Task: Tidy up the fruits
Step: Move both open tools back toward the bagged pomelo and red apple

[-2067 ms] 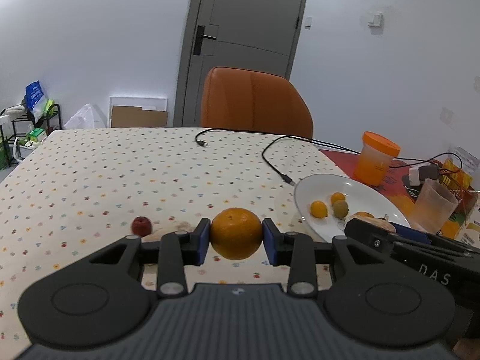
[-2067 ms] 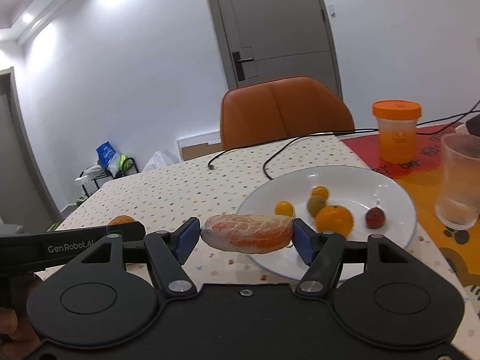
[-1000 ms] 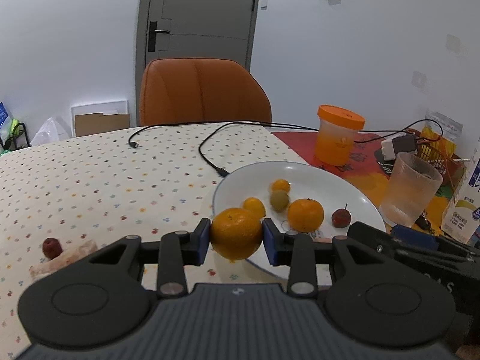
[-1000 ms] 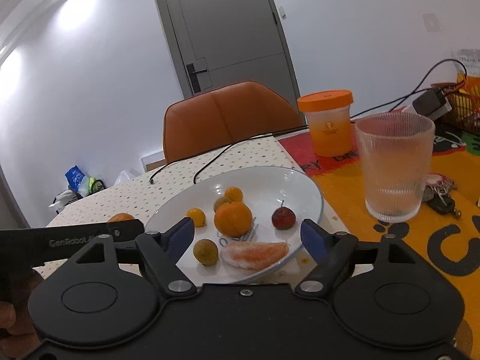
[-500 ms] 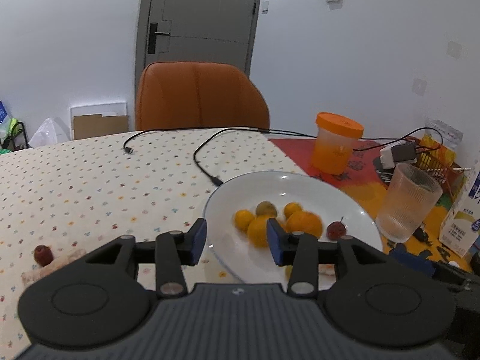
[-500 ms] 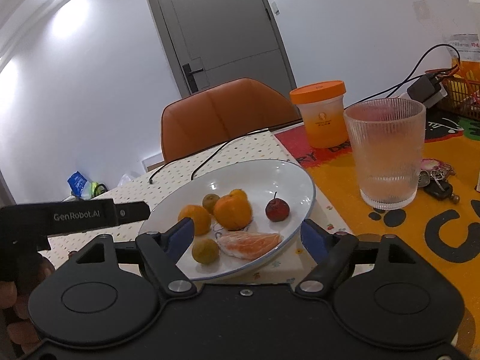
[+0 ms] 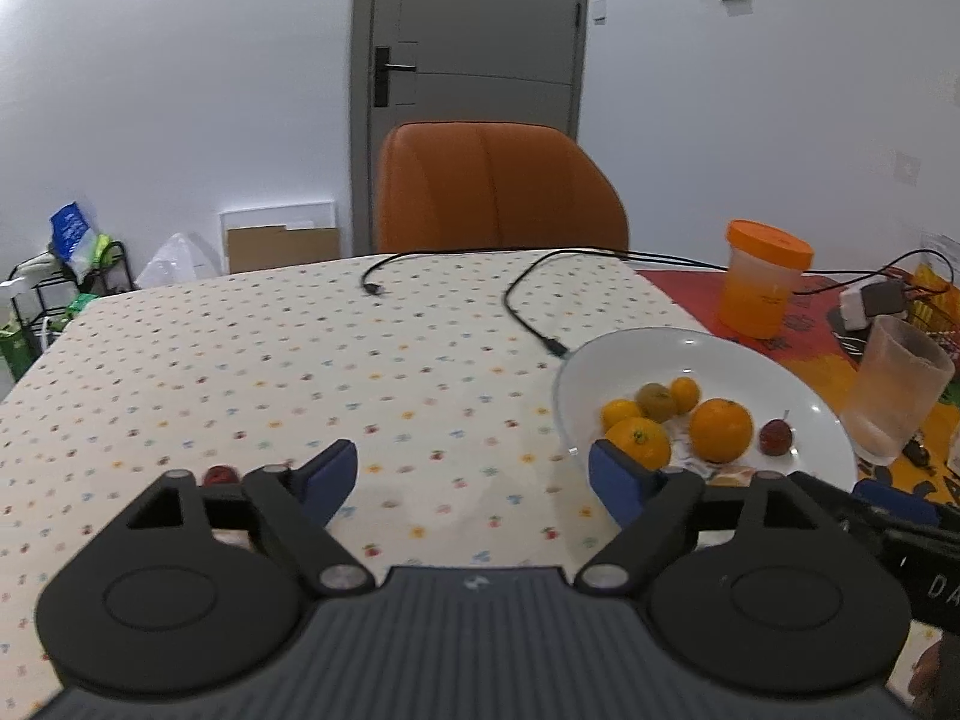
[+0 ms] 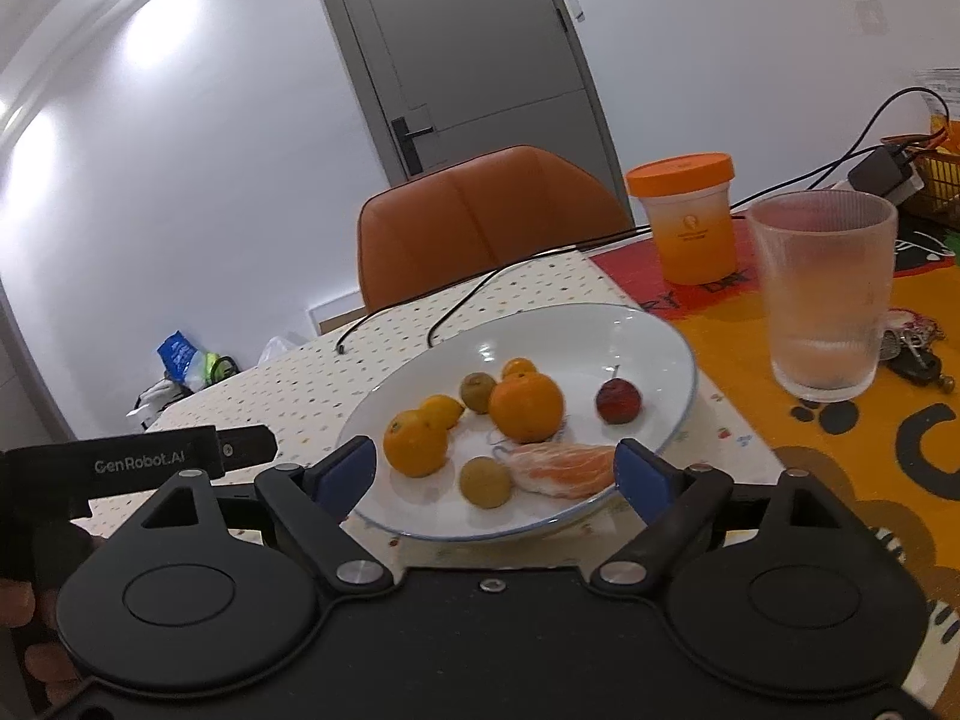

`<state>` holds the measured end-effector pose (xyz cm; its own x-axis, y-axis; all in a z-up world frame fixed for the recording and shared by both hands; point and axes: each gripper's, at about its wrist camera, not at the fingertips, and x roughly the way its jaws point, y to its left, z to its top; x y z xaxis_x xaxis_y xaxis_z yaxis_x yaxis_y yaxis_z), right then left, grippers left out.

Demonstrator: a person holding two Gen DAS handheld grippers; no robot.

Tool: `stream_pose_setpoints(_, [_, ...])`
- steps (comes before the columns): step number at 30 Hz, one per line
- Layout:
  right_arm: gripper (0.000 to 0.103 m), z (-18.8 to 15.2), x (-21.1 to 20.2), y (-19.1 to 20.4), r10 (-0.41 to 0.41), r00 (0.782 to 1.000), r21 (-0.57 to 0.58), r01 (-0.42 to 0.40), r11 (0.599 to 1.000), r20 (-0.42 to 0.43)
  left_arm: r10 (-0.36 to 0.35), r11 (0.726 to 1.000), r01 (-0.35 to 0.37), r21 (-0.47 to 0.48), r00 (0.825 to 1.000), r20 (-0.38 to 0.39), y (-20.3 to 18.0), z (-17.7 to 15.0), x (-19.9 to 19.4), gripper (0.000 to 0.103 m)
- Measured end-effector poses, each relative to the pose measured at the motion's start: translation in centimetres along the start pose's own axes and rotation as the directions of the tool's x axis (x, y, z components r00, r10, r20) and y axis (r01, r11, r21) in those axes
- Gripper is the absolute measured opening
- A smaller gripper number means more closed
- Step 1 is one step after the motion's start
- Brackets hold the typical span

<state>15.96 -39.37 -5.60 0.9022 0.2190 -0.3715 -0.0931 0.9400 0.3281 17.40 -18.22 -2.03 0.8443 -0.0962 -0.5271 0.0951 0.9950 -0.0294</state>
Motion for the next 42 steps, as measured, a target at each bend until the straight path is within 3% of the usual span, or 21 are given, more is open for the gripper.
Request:
stream_pose_setpoints(12, [0.092, -0.2, -0.2, 2.1, 0.018, 1.000, -0.024, -0.018, 1.000, -0.002, 0.038, 0.999, -0.038, -0.039, 0.999, -0.002, 2.8, -0.5, -1.2, 0.092])
stream_pose_setpoints(42, [0.093, -1.8, 2.0, 7.8, 0.085, 0.994, -0.110, -0.092, 0.990, -0.067, 0.095, 0.987, -0.099, -0.129, 0.995, -0.037, 8.8, -2.7, -1.5, 0.095])
